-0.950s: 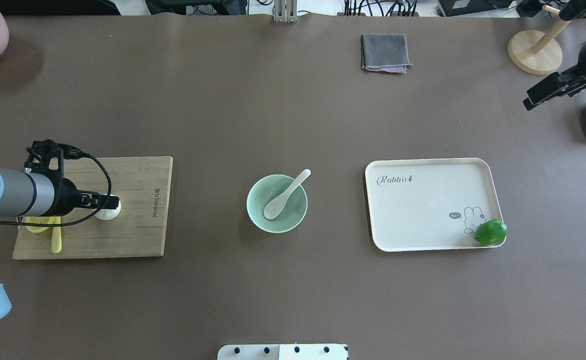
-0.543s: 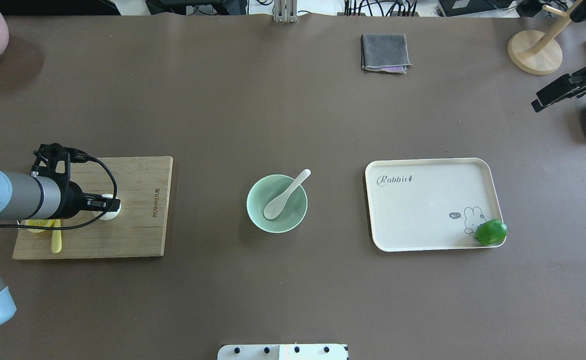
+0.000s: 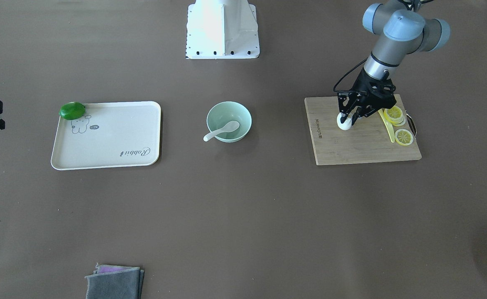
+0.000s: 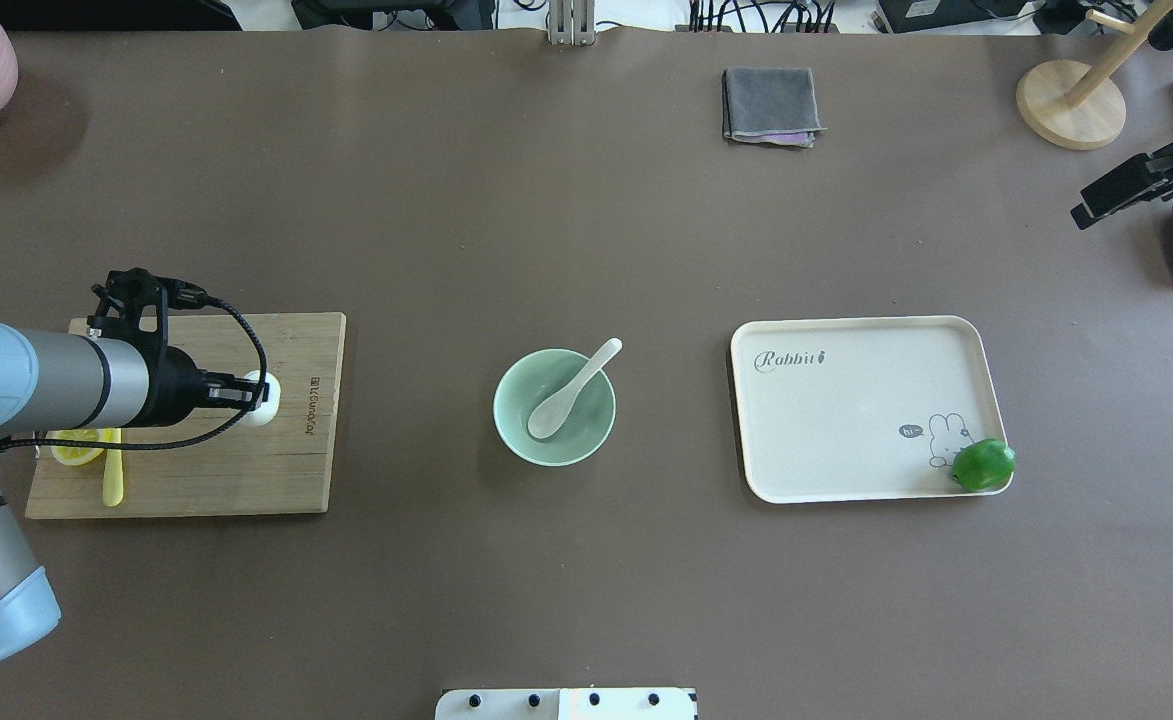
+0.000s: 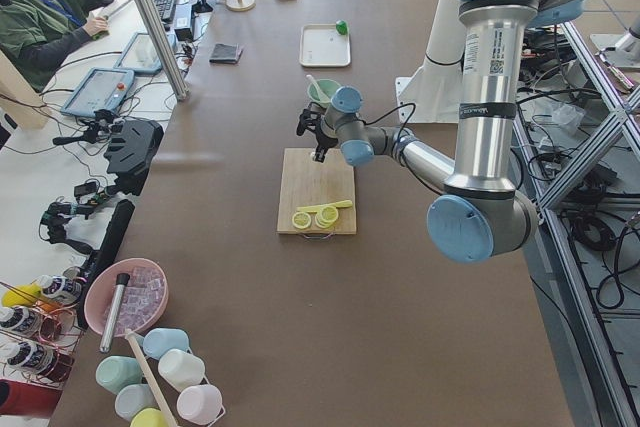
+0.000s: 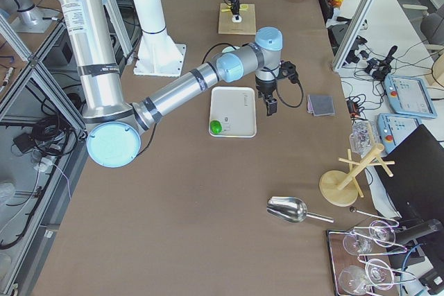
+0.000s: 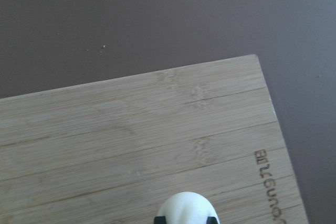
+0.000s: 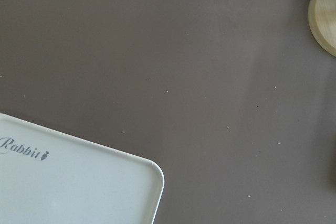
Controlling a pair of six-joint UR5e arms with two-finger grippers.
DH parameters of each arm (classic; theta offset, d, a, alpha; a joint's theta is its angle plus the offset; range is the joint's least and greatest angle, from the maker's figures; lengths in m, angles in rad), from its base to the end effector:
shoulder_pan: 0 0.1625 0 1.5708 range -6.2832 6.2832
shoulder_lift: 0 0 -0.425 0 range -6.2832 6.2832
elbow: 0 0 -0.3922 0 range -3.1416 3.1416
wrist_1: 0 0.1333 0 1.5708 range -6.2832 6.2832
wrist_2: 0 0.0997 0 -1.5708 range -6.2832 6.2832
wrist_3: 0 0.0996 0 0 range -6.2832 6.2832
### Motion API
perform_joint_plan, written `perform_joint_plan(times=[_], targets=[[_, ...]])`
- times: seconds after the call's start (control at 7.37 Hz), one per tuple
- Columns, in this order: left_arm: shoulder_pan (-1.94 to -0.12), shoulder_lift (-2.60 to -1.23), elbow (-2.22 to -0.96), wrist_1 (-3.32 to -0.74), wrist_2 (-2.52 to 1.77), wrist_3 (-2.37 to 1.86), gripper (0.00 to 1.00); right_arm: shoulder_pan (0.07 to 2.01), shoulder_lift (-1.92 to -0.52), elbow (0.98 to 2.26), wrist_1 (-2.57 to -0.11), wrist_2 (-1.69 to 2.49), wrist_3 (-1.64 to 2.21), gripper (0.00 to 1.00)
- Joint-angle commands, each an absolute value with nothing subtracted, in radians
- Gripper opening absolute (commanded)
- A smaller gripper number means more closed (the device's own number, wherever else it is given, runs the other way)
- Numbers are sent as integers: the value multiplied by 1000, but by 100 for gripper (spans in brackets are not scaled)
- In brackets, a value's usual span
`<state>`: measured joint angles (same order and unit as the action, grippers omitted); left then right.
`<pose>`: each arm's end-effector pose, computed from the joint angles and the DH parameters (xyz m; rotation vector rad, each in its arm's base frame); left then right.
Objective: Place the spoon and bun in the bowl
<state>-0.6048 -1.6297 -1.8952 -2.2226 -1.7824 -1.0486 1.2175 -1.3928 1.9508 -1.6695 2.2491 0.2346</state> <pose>0.3666 -0.3900 0.4041 0.3880 0.9739 0.0346 -0.1175 -0.5234 0.3984 0.2300 -0.7671 -0.2680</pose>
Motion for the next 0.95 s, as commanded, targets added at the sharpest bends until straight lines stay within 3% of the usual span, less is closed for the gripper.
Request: perform_joint_plan(times=[0.0, 0.41, 0.68, 0.81], targets=[[-601, -1776, -1896, -2209, -1782, -1170, 0, 1224, -1469, 1948, -1575, 2247, 235, 100], [-498, -2027, -1869, -2048, -1697, -1314, 0, 1230, -1552, 1942, -1451, 2247, 244, 100], [-428, -2098, -1803, -2048, -1611, -1368, 0, 1232, -1552, 1942, -1451, 2247, 244, 100], [-420, -2100, -1784, -2051, -1603, -1362, 74, 1232, -1552, 1944, -1451, 2250, 244, 100]])
